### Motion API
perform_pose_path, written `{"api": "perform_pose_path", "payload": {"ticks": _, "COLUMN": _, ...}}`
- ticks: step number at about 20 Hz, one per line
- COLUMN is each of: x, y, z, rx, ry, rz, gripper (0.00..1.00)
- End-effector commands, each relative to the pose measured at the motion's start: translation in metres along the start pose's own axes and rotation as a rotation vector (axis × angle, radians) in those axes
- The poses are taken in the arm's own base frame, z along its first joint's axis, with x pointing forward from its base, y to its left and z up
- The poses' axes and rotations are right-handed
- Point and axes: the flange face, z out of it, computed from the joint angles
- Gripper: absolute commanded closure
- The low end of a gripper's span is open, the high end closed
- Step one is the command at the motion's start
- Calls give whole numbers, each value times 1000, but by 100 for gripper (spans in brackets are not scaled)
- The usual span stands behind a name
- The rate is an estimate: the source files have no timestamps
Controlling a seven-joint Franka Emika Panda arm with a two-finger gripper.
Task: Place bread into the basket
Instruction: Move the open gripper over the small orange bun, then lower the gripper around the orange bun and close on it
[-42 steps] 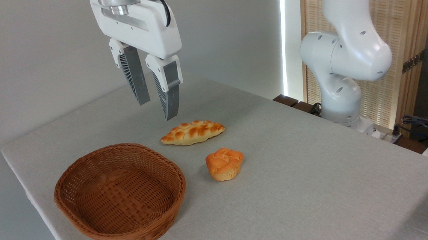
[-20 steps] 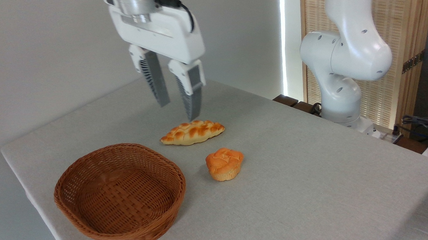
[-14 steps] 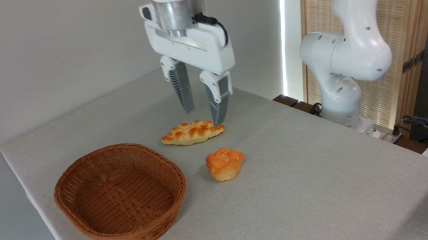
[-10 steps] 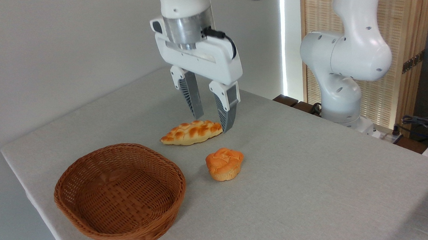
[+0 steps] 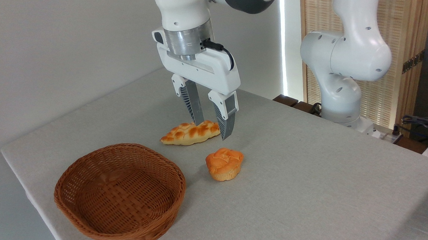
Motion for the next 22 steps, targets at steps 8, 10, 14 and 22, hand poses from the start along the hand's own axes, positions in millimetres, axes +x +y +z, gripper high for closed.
{"api": "perform_pose_path", "payload": {"ticks": 8, "x": 4, "y": -5, "z": 25, "rx": -23, "ry": 0, "rz": 11, "gripper": 0}}
{"api": "perform_pose_path", "payload": {"ticks": 10, "x": 2, "y": -5, "z": 30, "rx": -29, "ry": -6, "rz": 10, "gripper": 0}}
{"api": "perform_pose_path", "payload": {"ticks": 14, "x": 0, "y": -7, "z": 50, "rx": -6, "ry": 16, "rz": 4, "gripper": 0}}
{"api": "perform_pose_path", "payload": {"ticks": 22, "x": -6, "y": -4, "z": 86, "rx": 5, "ry": 8, "rz": 11, "gripper": 0}}
